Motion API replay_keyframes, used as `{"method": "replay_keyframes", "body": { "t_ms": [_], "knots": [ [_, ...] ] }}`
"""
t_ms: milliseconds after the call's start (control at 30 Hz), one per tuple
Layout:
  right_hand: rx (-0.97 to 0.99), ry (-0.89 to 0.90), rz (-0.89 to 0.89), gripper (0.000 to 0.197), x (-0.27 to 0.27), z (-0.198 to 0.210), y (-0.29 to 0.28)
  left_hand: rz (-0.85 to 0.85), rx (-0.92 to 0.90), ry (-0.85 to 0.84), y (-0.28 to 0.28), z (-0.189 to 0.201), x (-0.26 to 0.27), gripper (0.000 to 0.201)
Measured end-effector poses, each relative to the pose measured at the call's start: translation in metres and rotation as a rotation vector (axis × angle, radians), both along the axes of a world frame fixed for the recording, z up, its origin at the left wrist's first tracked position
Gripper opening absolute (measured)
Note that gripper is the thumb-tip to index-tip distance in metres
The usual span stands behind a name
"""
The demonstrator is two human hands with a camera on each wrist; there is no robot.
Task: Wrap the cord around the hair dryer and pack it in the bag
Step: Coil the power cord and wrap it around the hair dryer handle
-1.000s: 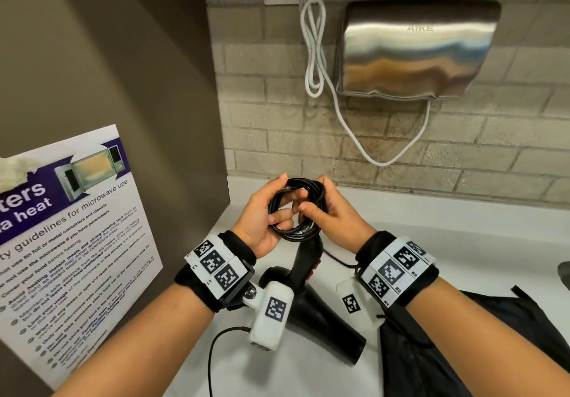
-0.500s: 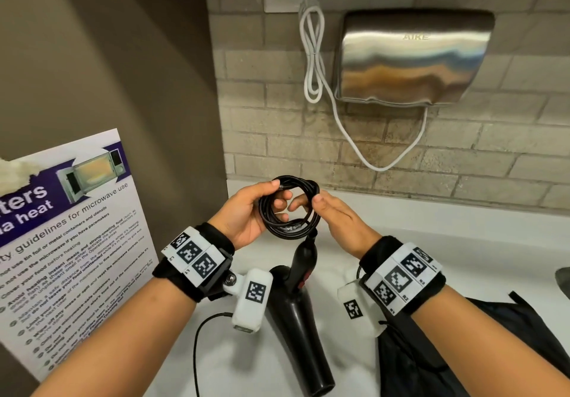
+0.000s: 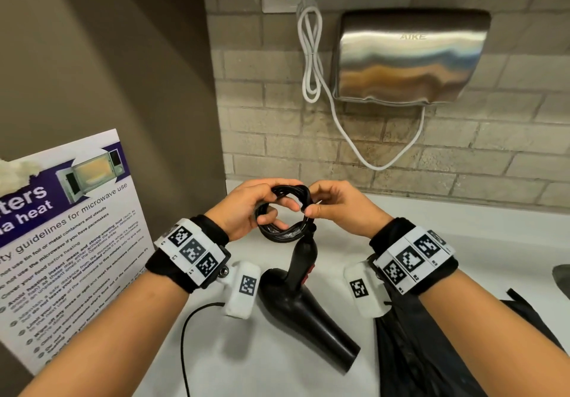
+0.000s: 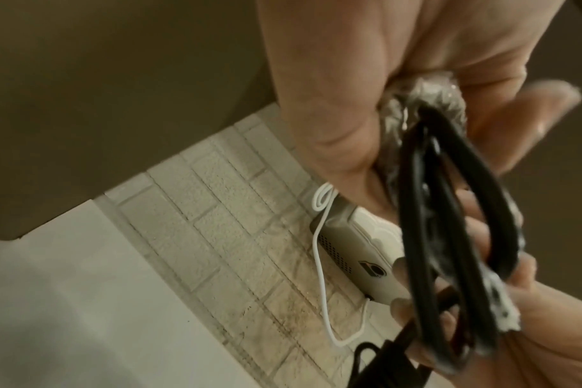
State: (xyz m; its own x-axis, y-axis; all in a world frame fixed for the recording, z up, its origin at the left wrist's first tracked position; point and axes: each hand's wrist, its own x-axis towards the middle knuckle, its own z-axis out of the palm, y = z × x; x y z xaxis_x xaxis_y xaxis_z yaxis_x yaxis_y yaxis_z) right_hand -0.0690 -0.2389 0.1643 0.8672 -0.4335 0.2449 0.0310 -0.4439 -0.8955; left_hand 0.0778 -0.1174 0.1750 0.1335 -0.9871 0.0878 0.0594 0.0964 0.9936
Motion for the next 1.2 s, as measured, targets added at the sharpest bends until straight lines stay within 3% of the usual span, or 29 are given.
{"method": "replay_keyframes", "body": {
  "t_ms": [67, 133, 233, 433, 600, 800, 1000, 1200],
  "knots": [
    [-0.039, 0.06, -0.064, 0.019, -0.002, 0.002, 0.0, -0.013, 0.008, -0.031, 0.001, -0.001, -0.001, 0.049],
    [-0.191, 0.161, -0.113, 0.007, -0.004, 0.004, 0.001, -0.012, -0.001, -0.061, 0.001, -0.002, -0.001, 0.039],
    [-0.379, 0.269, -0.163, 0.02, -0.007, 0.006, 0.002, 0.021, -0.009, -0.137, 0.001, -0.003, -0.004, 0.025],
    [-0.333, 0.316, -0.137, 0.012, -0.017, 0.017, 0.0, 0.061, 0.042, -0.048, 0.002, -0.002, 0.0, 0.024],
    [-0.442, 0.26, -0.325, 0.02, -0.019, 0.027, -0.003, 0.075, 0.08, 0.048, 0.003, -0.004, 0.0, 0.025],
    [-0.542, 0.225, -0.515, 0.017, -0.015, 0.026, 0.005, 0.039, 0.099, 0.032, 0.005, 0.001, 0.002, 0.026],
    [-0.79, 0.347, -0.601, 0.023, -0.006, 0.026, 0.02, -0.001, 0.159, -0.071, 0.004, 0.01, 0.005, 0.02],
    [-0.816, 0.353, -0.675, 0.025, 0.001, 0.025, 0.029, 0.103, 0.2, -0.292, 0.001, 0.014, -0.004, 0.018]
  ]
}}
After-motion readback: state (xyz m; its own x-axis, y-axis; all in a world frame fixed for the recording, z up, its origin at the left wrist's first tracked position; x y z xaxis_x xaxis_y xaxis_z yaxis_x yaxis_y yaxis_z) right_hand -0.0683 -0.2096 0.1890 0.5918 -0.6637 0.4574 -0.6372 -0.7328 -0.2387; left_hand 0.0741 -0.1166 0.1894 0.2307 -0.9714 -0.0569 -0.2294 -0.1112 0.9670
